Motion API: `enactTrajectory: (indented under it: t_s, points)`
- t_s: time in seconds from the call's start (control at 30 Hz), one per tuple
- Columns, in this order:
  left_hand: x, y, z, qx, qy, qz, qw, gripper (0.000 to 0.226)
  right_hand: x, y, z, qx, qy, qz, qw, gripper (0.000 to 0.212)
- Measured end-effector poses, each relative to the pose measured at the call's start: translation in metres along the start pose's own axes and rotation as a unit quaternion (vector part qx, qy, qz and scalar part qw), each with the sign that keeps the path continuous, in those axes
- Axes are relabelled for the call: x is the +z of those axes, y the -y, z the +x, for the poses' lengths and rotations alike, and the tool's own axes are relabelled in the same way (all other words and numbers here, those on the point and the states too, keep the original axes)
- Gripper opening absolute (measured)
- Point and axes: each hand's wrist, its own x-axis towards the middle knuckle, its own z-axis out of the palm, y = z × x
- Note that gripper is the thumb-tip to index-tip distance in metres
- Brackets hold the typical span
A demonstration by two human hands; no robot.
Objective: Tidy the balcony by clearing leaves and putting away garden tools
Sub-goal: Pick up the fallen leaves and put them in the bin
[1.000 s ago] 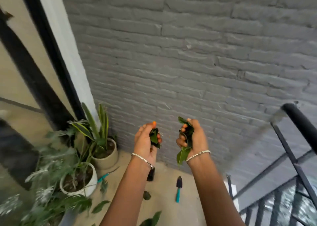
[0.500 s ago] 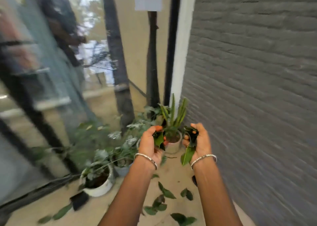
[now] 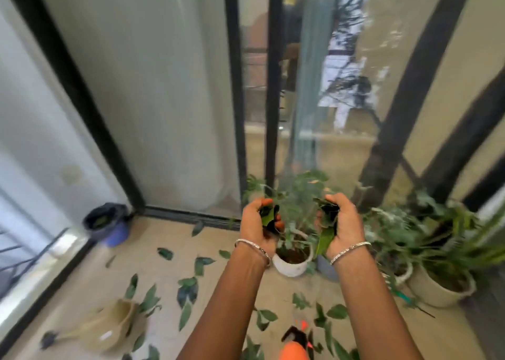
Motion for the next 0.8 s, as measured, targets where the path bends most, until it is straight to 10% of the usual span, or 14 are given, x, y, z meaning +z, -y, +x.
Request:
enactTrajectory:
  t_s: [0.8]
  points:
    - [-0.308,-0.354,0.133,0.117,-0.226,-0.201,0.946,0.017,0.418,-0.317,0.064,0.188,0.159,-0.165,0.955,0.01]
